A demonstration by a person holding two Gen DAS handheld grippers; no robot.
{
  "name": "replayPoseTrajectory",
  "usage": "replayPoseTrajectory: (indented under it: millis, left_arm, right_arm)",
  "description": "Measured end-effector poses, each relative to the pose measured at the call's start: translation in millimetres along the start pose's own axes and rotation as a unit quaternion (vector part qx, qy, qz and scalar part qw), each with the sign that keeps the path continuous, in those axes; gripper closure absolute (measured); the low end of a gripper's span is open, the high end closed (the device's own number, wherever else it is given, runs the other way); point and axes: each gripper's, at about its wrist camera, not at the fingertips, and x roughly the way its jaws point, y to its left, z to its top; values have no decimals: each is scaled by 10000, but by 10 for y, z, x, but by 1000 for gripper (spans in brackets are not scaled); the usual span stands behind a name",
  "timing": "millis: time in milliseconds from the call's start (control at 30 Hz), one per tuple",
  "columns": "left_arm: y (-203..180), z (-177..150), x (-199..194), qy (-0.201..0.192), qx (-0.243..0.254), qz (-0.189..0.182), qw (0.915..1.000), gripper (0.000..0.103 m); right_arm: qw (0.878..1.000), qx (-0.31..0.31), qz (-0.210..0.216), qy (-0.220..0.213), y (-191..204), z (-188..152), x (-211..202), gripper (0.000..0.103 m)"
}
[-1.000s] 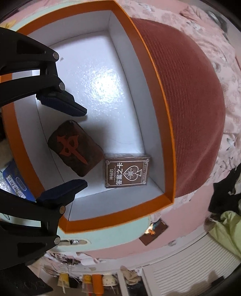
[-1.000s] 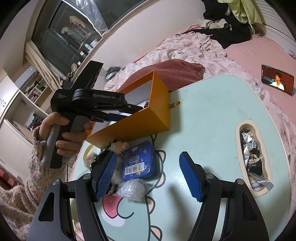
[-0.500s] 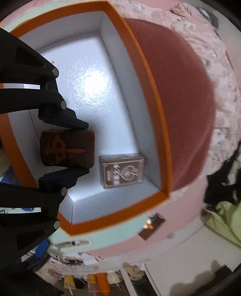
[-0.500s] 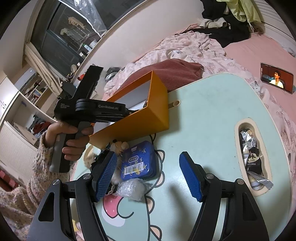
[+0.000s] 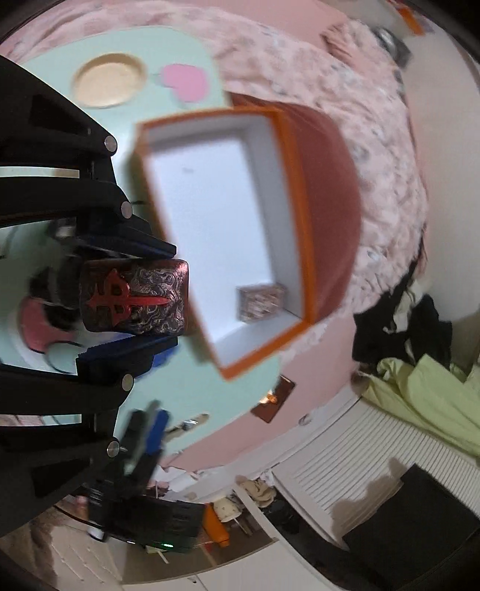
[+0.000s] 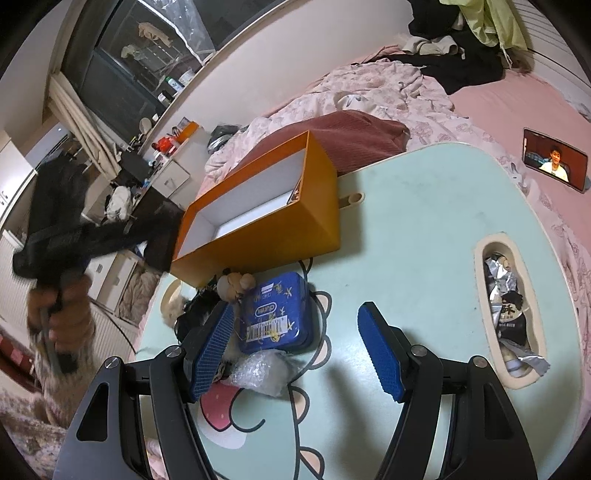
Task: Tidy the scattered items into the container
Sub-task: 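Lift the red-and-black box out toward the table with the left tool, then grasp the brown card box in the orange box with right tool while left holds red-and-black box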
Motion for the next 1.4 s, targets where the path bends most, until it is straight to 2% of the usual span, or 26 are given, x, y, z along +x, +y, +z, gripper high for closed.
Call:
replayPoseTrajectory:
  millis: [200, 300, 400, 500, 533, 567, 667, 767, 833, 933, 1000, 1100, 1167, 1233, 1333, 1400]
  left_arm:
    - [97, -548, 32, 186, -219, -149, 9995, 64]
    - [107, -728, -20, 158, -191, -61, 9997, 64]
    - [102, -865, -58, 121, -116, 43, 9999, 64]
    - [91, -979, 1, 143, -81, 181, 9997, 64]
    - [93, -1007, 32, 148, -76, 232, 9996, 64]
    - [98, -1026, 58, 143, -70, 273, 9995, 64]
    - [98, -1067, 149, 78, -39, 369, 9993, 64]
    - [83, -1100, 225, 136, 104, 462, 9988, 64]
    - [83, -1124, 240, 139, 145, 479, 9987, 64]
    - [108, -1129, 227, 35, 159, 490, 9987, 59]
    - [137, -1114, 221, -67, 118, 463, 9988, 53]
    - [149, -1131, 215, -134, 54, 326, 9994, 52]
    - [135, -1137, 214, -155, 78, 309, 9994, 51]
    - [135, -1144, 211, -163, 117, 299, 9993, 51]
    - [150, -1139, 203, -180, 78, 269, 9994, 51]
    - [164, -1129, 198, -203, 31, 264, 9994, 51]
  right_arm:
    - [9999, -120, -8, 19, 92, -22, 13, 33]
    - [9998, -178, -58, 19, 134, 10, 17, 33]
    - [9995, -292, -149, -45, 193, 142, 9, 33]
    - [9984, -478, -286, -109, 339, 418, 29, 33]
    - [9978, -547, -352, -97, 409, 533, 58, 37]
    - [9971, -634, -417, -62, 483, 642, 98, 48]
    - [9909, -1012, -830, 307, 768, 969, 385, 64]
    - [9760, -1276, -1512, 905, 952, 1155, 830, 65]
    - [9594, -1451, -2077, 1239, 1007, 1211, 1110, 65]
    - [9465, -1528, -2367, 1575, 989, 1218, 1368, 65]
    - [9376, -1464, -2647, 1715, 928, 1225, 1498, 65]
    - [9177, -1487, -3171, 1875, 865, 1206, 1678, 65]
    - [8998, -1626, -3583, 1886, 843, 1204, 1771, 65]
    - [8882, -1600, -3918, 1788, 794, 1235, 1836, 63]
    - [8798, -1730, -4088, 1701, 807, 1189, 1874, 61]
    - [8867, -1862, -3865, 1725, 885, 1130, 1841, 61]
